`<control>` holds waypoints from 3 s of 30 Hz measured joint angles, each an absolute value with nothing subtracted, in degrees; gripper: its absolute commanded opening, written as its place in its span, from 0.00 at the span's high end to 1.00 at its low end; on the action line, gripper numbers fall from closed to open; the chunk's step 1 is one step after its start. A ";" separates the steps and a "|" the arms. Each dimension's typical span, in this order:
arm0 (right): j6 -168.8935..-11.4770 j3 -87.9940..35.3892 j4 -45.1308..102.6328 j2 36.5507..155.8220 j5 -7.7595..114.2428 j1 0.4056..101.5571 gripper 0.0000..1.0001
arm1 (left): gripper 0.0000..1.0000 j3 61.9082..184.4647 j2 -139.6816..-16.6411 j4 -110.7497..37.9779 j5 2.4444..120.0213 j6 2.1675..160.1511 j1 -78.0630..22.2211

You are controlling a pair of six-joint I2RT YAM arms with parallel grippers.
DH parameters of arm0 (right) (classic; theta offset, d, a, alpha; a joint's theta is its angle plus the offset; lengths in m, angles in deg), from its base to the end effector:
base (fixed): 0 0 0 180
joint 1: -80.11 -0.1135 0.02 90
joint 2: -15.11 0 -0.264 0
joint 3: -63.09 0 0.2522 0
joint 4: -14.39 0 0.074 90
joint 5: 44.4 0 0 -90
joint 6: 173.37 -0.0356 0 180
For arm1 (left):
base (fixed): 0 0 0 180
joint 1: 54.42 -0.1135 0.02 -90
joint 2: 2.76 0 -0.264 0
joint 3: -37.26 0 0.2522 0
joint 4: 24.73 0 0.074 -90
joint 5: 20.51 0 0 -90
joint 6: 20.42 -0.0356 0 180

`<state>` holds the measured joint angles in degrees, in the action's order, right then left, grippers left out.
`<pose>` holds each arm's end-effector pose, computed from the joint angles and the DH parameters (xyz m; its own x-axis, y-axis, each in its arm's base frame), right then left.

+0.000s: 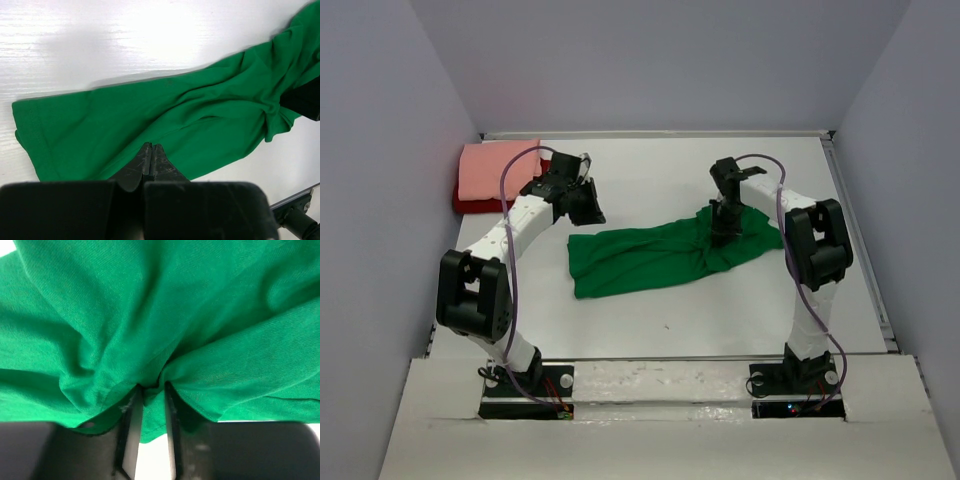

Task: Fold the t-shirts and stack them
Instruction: Fold the other side of the tshirt into a rectangle

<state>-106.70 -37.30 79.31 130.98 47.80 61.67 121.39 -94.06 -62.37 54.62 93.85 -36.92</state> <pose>0.3757 0.1267 0.1757 -0.9865 0.0882 -0.1381 0.0746 0.9921 0.1008 0.3340 -0.1149 0.2696 -0.8036 -0.1632 -0.5724 0.1470 0.8775 -0.4565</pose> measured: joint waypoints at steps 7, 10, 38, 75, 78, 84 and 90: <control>-107.23 -37.30 79.09 130.94 47.49 61.67 1.00 | 1.00 121.39 -93.69 -62.57 55.65 93.90 -36.90; -107.49 -37.30 79.29 130.15 46.97 61.67 1.00 | 1.00 121.39 -93.54 -64.05 59.69 94.27 -36.88; -107.27 -38.89 81.69 125.71 44.30 61.67 0.75 | 1.00 121.89 -95.77 -70.30 71.65 96.41 -36.88; -109.54 -40.31 83.88 122.83 39.19 61.67 0.79 | 0.77 115.70 -92.05 -70.91 75.34 98.62 -36.75; -109.54 -40.31 84.16 122.83 39.43 61.67 0.72 | 0.78 115.75 -91.26 -70.91 75.34 98.59 -36.75; -109.48 -40.29 84.27 122.83 39.75 61.67 1.00 | 0.78 115.77 -91.00 -70.91 75.32 98.57 -36.75; -109.59 -40.29 84.30 122.81 40.04 61.67 1.00 | 0.78 115.77 -90.98 -70.91 75.32 98.51 -36.75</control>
